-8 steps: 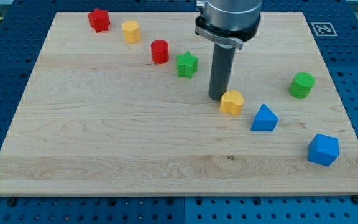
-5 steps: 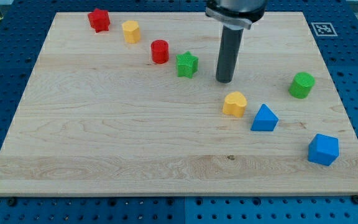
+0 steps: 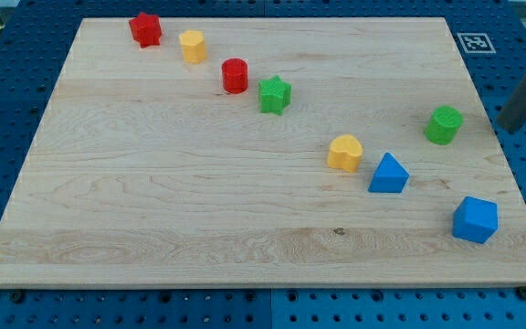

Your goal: Move green circle above the blue triangle

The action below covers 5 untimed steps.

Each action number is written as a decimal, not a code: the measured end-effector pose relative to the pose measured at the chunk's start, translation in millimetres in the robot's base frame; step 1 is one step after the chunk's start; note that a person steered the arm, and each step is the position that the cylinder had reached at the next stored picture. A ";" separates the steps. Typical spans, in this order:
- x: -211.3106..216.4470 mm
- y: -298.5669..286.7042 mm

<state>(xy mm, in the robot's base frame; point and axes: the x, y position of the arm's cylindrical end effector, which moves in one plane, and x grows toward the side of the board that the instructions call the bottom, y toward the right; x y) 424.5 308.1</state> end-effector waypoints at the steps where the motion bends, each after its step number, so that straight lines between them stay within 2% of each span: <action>1: -5.8 -32.9; 3: -5.8 -75.8; 5: 7.4 -67.3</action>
<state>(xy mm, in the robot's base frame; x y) 431.8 240.8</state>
